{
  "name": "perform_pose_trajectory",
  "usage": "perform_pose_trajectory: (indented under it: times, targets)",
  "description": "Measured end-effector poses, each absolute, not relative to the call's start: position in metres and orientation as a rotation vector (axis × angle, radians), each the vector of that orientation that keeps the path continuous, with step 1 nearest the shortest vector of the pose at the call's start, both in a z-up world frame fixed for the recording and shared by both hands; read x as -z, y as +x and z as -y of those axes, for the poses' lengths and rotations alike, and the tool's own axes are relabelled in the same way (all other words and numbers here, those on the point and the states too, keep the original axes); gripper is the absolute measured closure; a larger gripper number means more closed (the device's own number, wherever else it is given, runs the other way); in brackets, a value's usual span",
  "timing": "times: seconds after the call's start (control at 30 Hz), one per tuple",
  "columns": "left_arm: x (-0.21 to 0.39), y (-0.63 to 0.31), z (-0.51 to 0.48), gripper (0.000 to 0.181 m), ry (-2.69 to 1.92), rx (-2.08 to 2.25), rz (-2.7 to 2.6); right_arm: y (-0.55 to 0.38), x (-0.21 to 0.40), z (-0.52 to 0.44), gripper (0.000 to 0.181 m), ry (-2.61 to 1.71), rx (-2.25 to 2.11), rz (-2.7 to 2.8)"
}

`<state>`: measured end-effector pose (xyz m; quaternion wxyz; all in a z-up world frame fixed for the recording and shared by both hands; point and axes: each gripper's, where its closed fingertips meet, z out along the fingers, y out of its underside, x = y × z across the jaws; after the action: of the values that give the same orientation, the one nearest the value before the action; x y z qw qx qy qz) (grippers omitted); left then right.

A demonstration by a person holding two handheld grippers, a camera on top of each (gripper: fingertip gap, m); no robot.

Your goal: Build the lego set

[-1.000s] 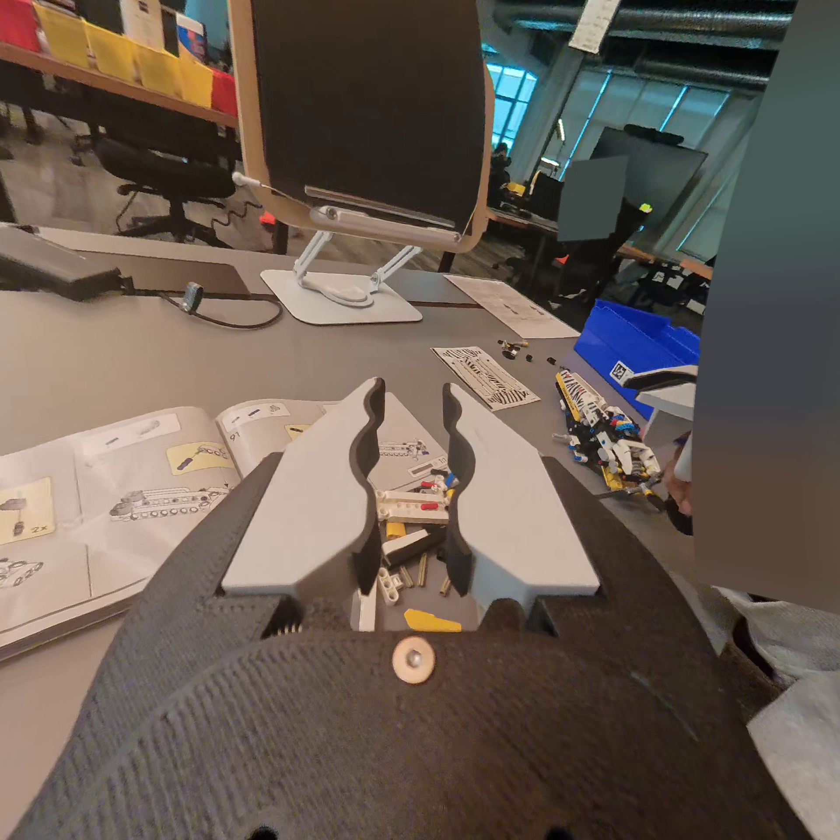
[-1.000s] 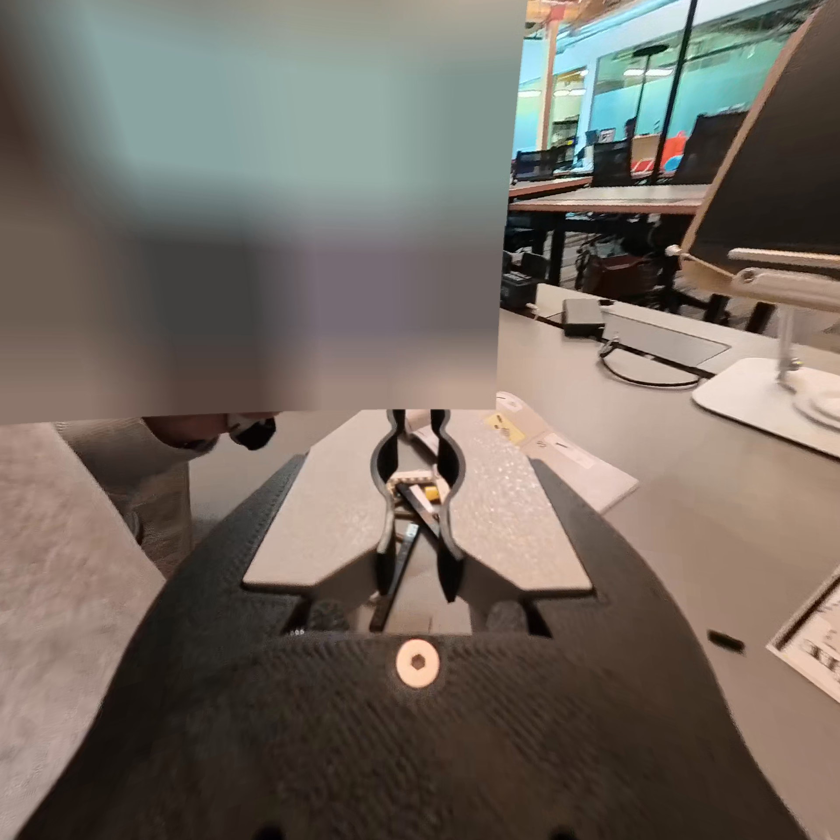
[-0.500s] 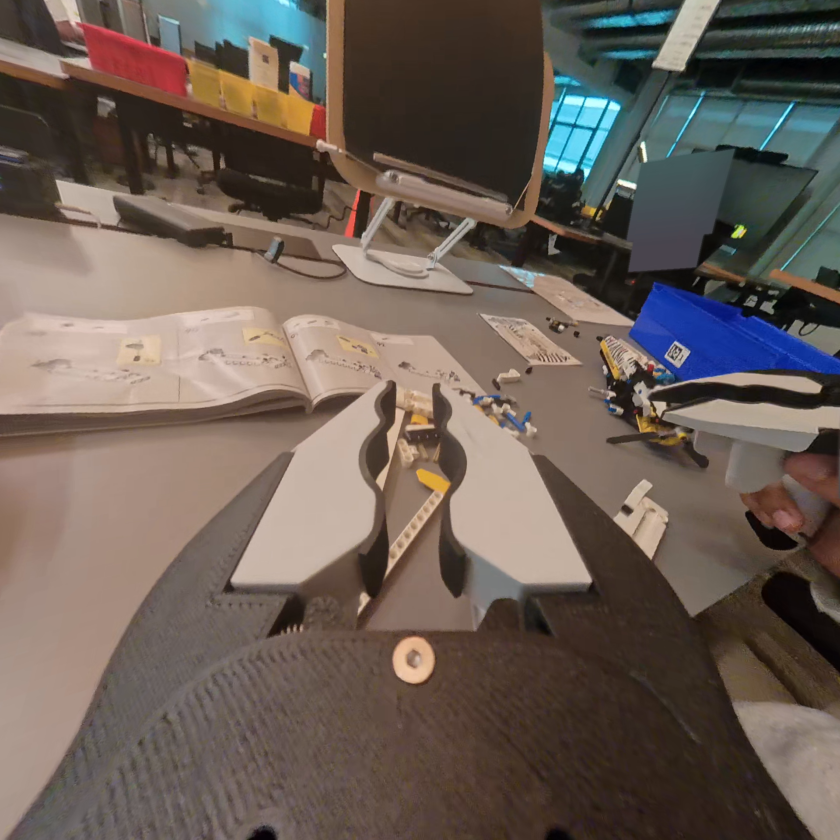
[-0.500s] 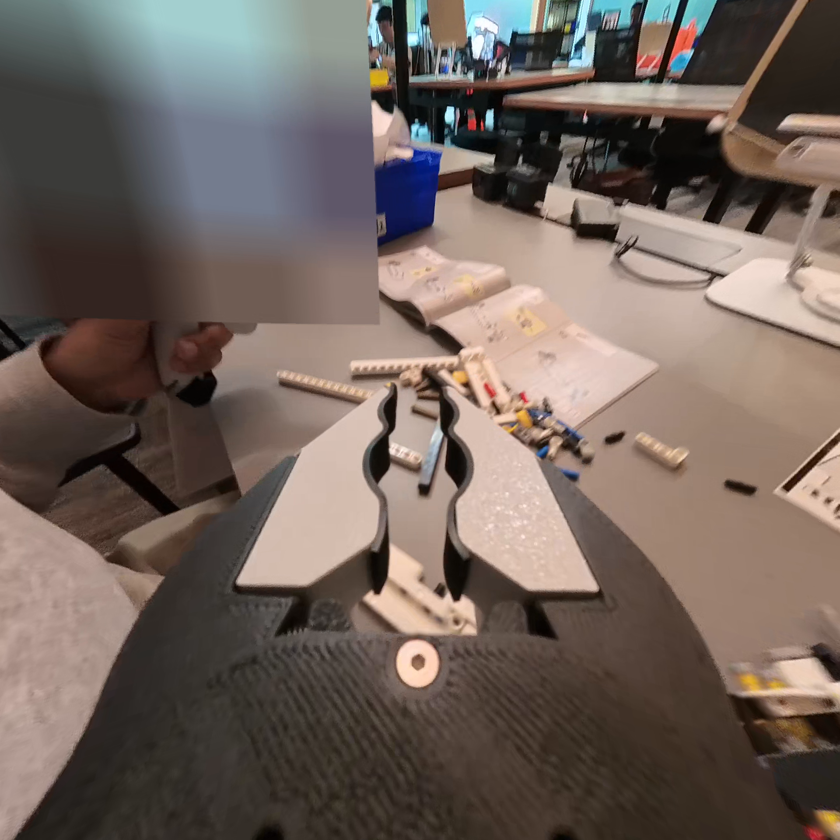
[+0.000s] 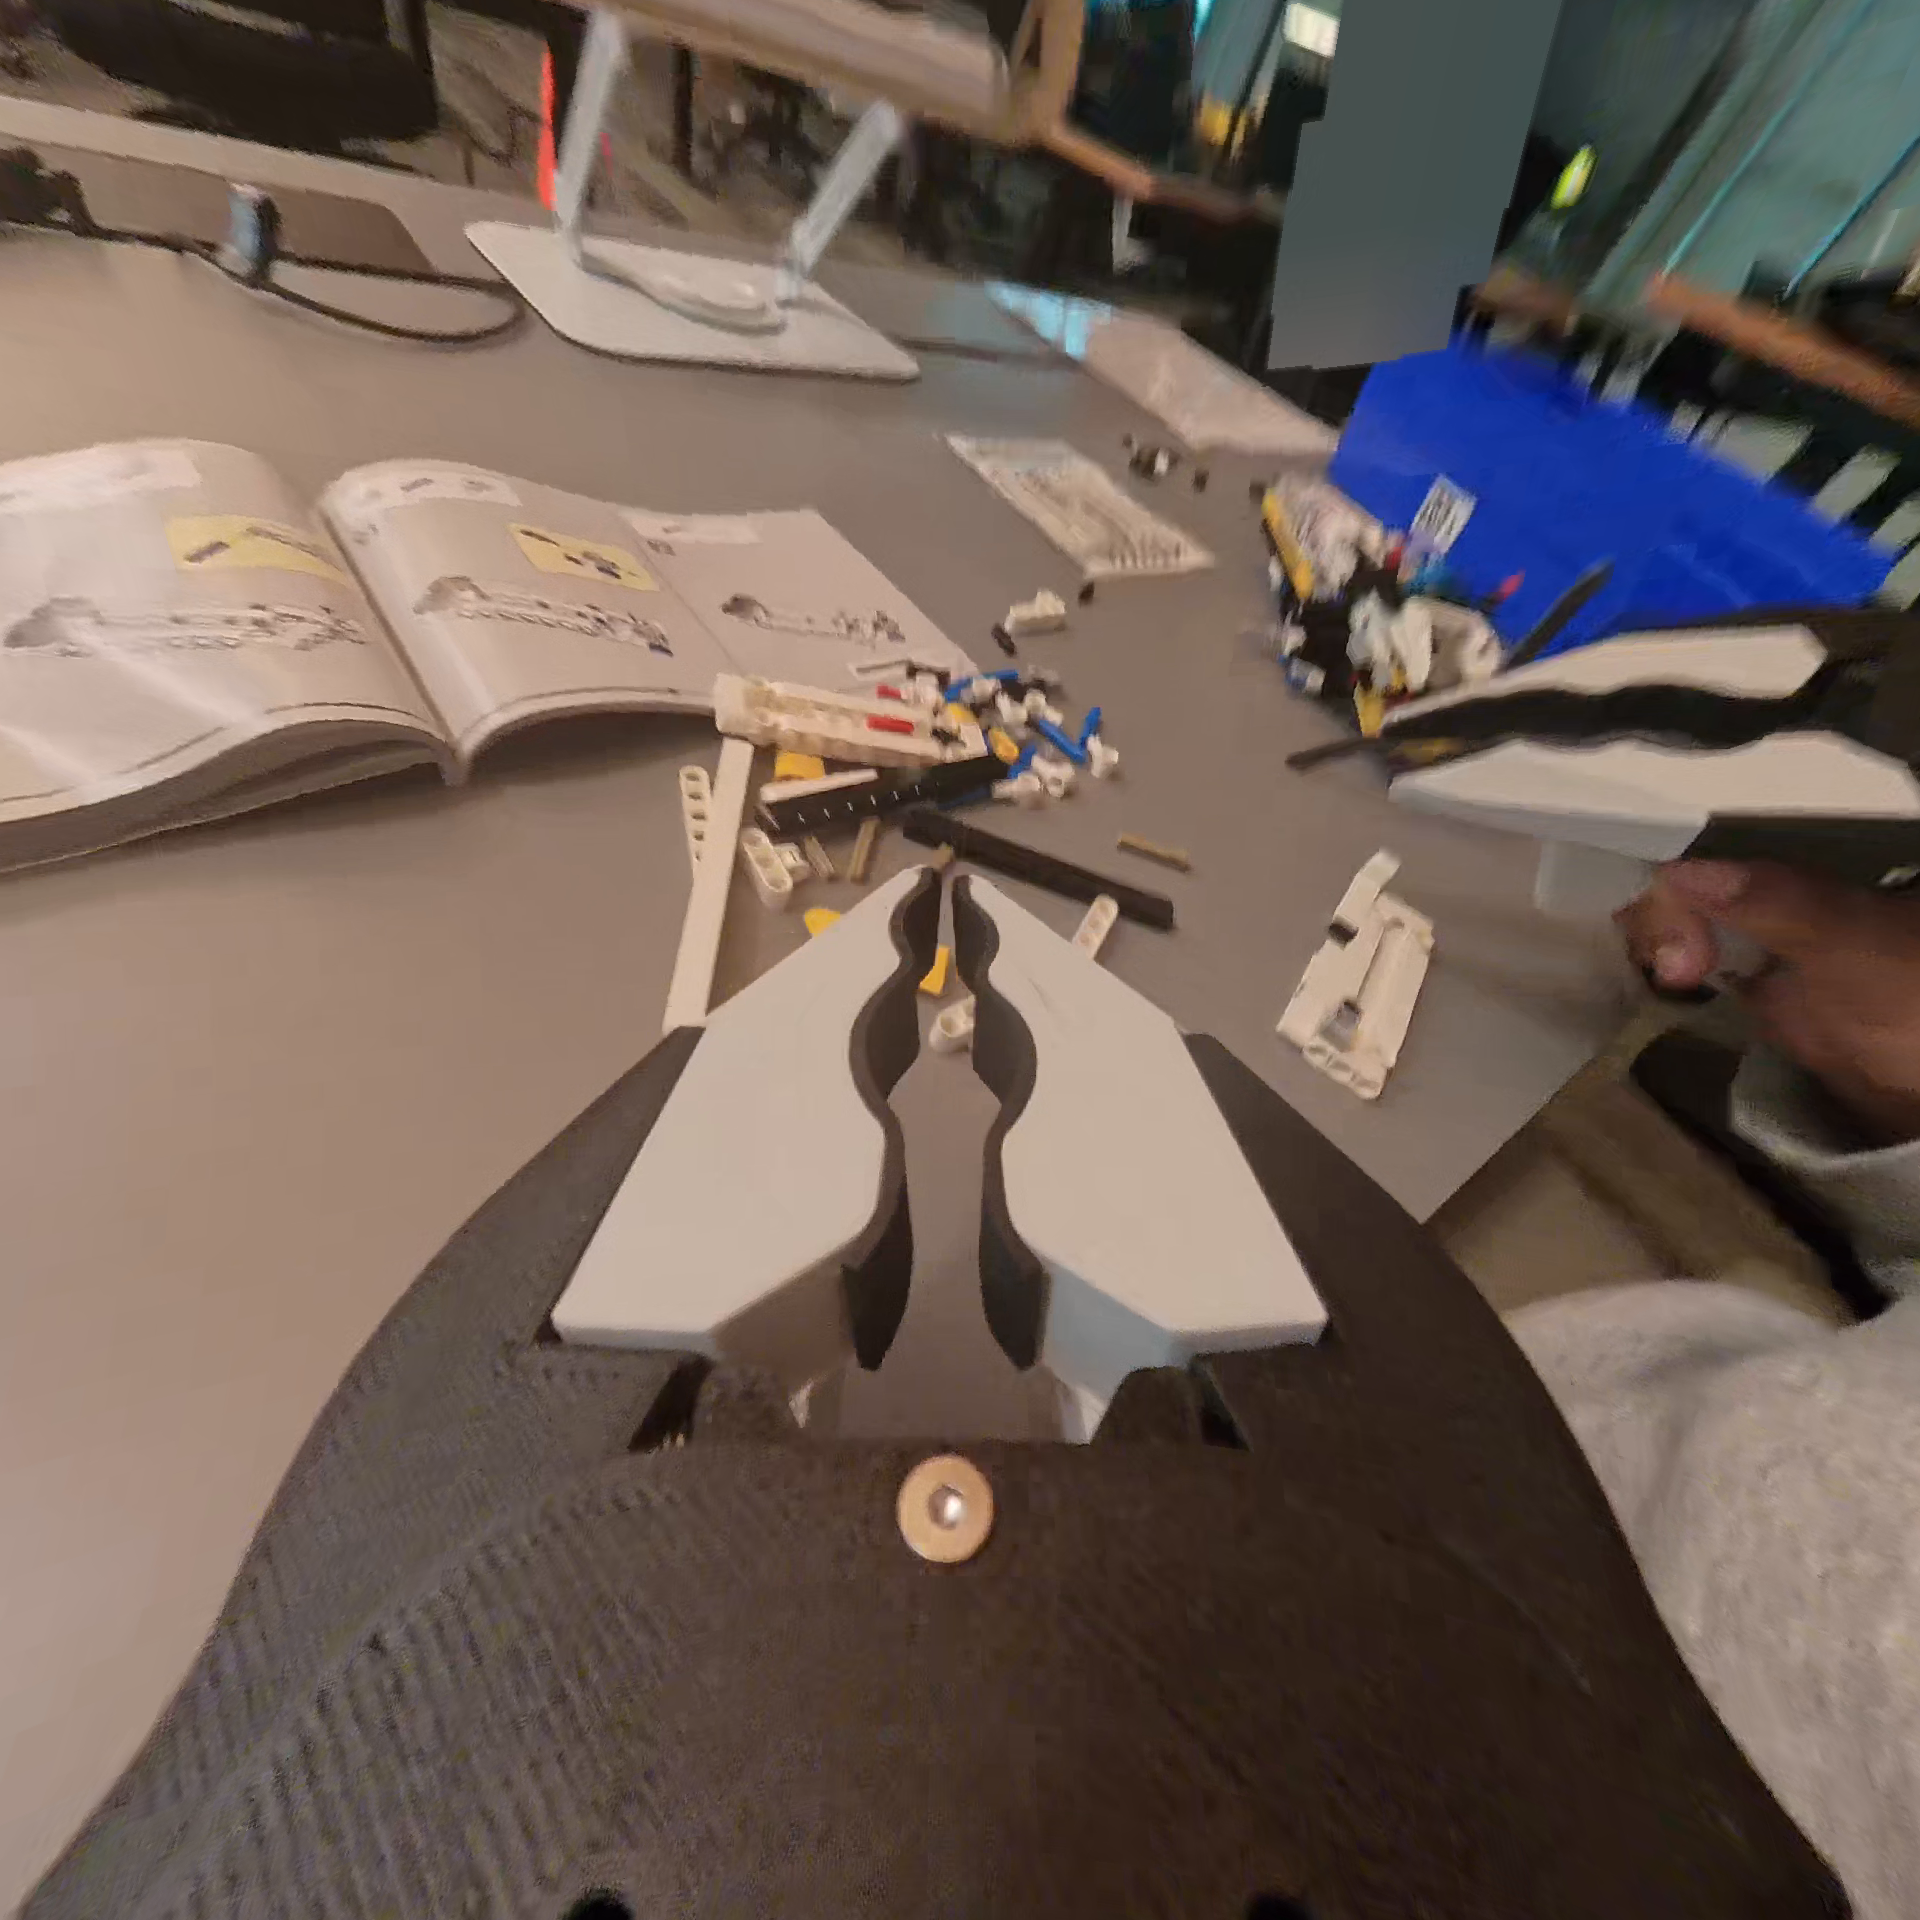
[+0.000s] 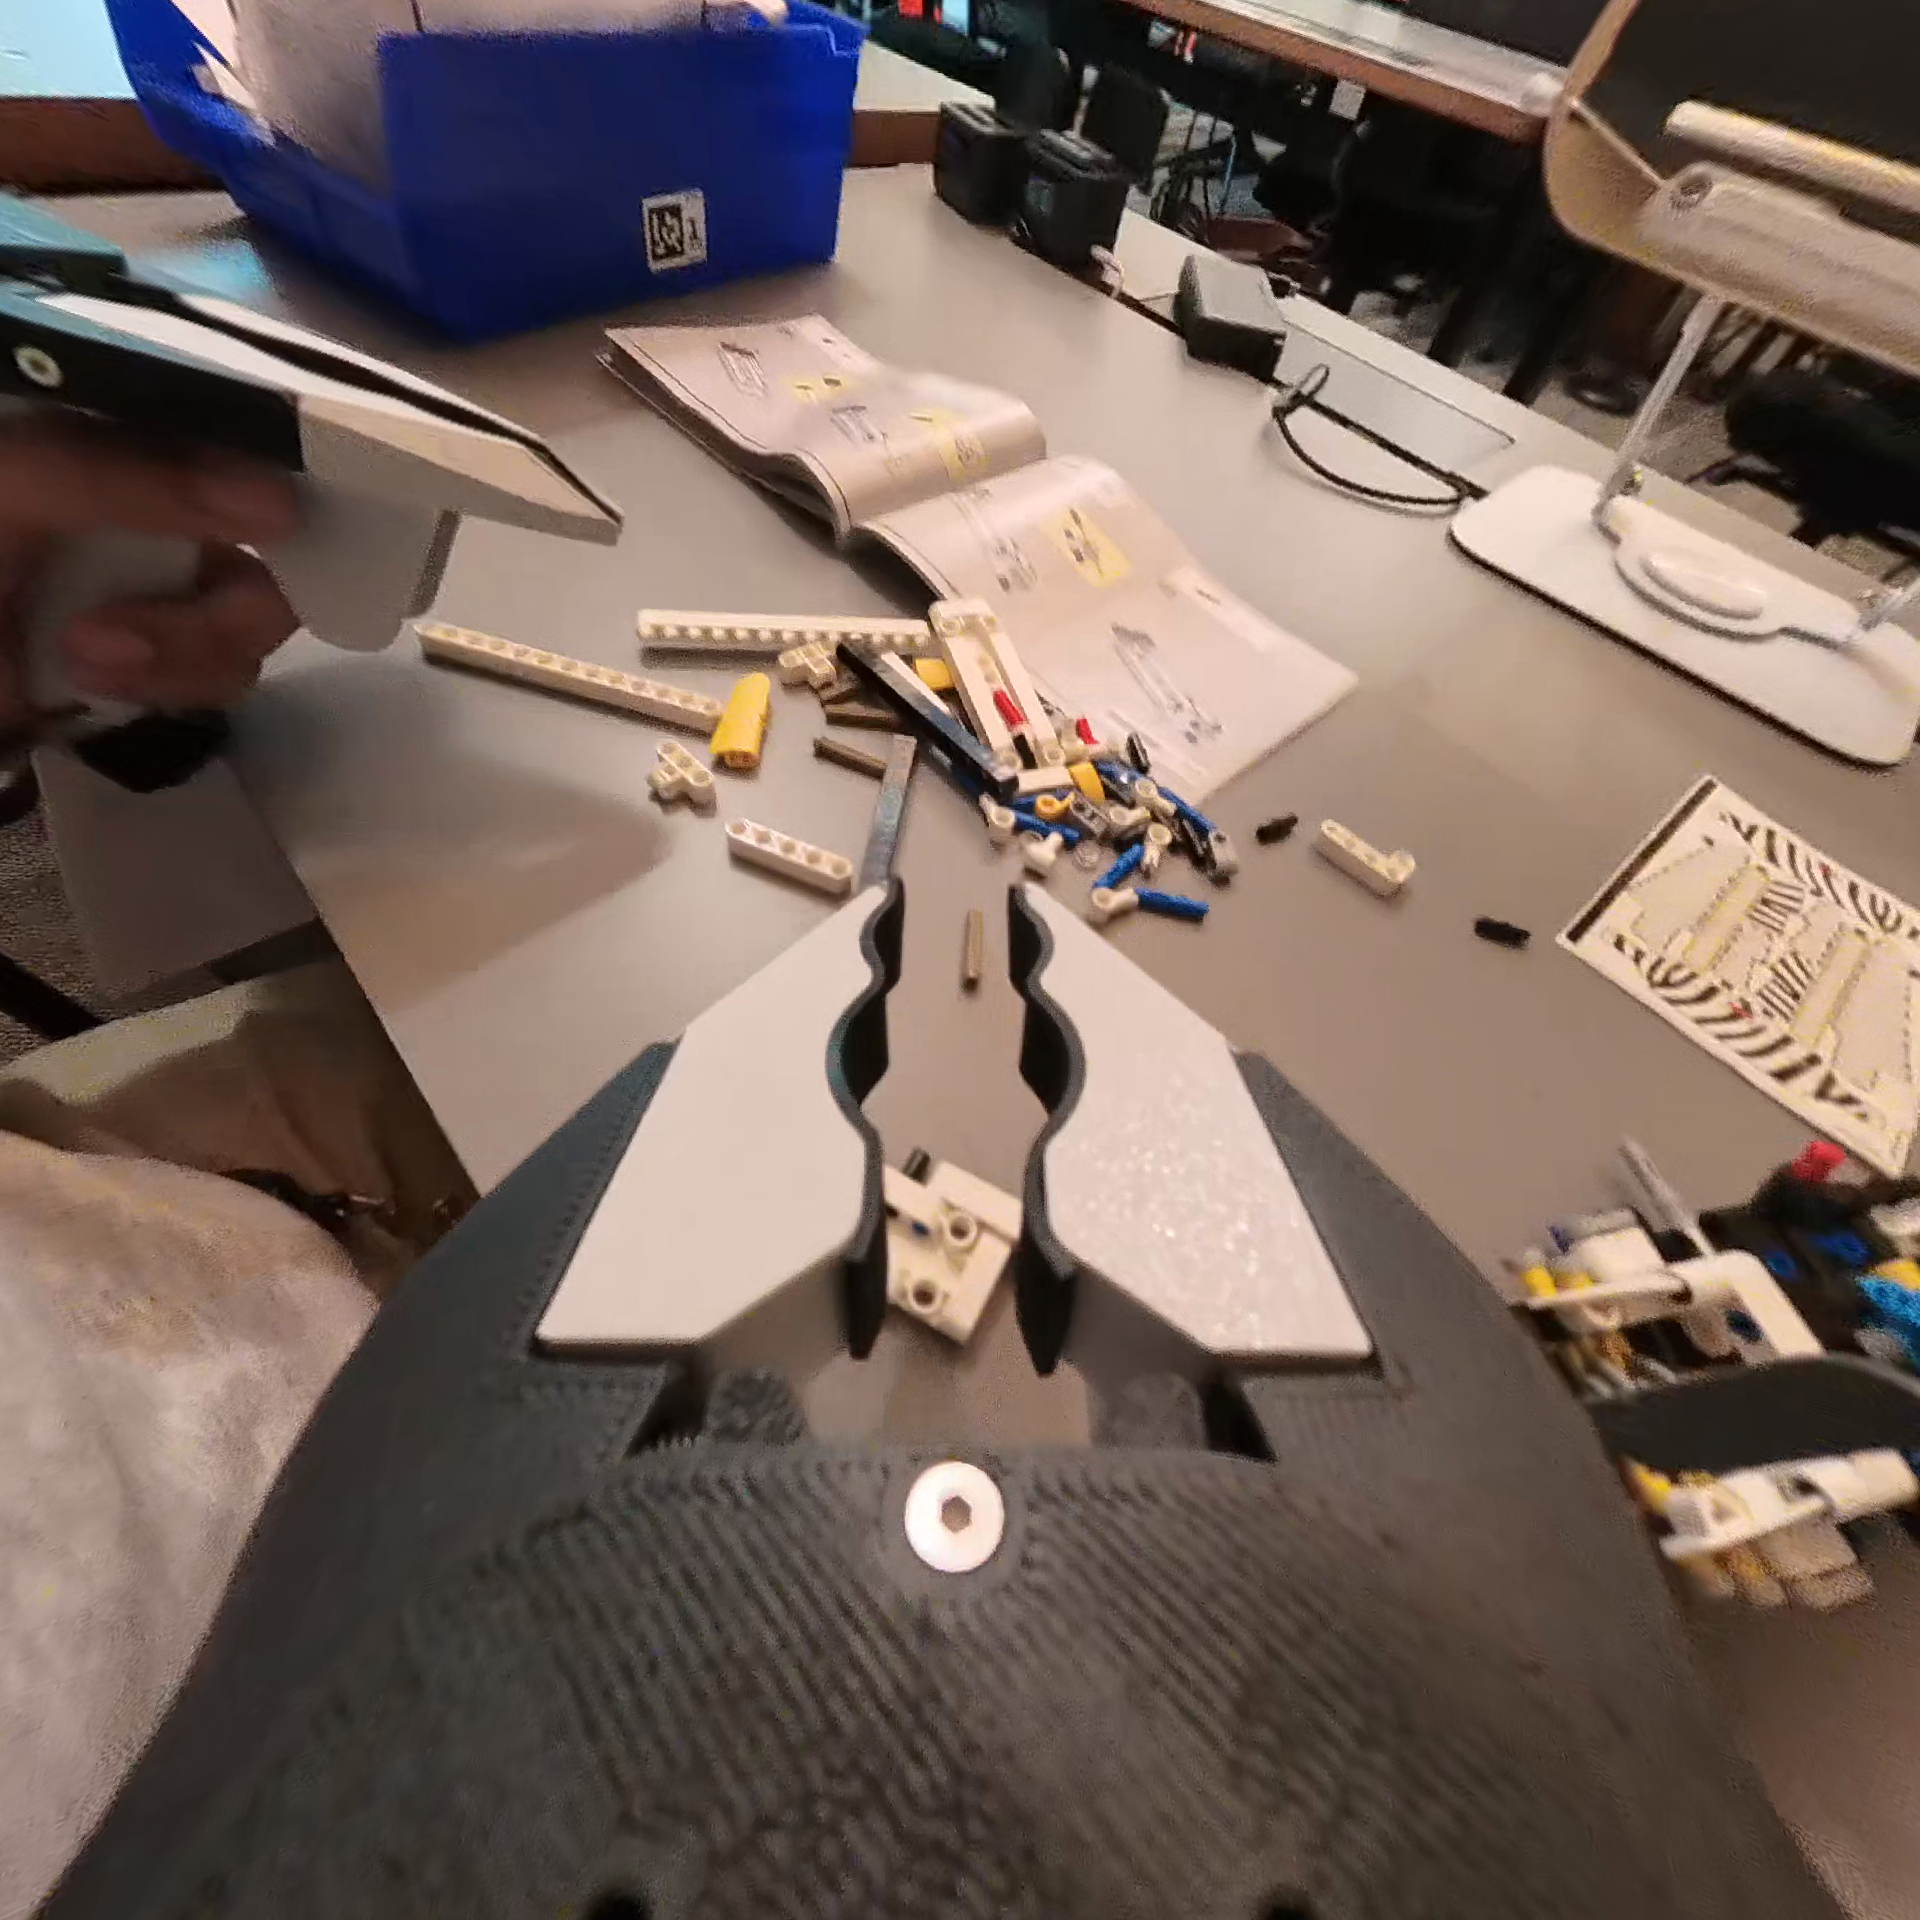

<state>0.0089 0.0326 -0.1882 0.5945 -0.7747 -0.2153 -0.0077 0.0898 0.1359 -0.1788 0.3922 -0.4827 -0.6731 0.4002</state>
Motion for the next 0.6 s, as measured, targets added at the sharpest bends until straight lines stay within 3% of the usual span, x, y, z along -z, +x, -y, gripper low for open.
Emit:
perform_pose_trajectory:
  times: [0.17,0.33,0.6]
  targets:
    - [0.203,0.026,-0.045,0.181,-1.981,-0.109,0.307,0.109,0.159,-0.140,0.181,-1.053,-1.109,1.572]
    - [0.193,0.034,-0.056,0.181,-1.875,0.089,0.363,0.130,0.154,-0.166,0.181,-1.056,-1.058,1.504]
    - [0.209,0.042,-0.061,0.181,-1.945,0.122,0.349,0.125,0.132,-0.177,0.181,-1.113,-1.445,1.317]
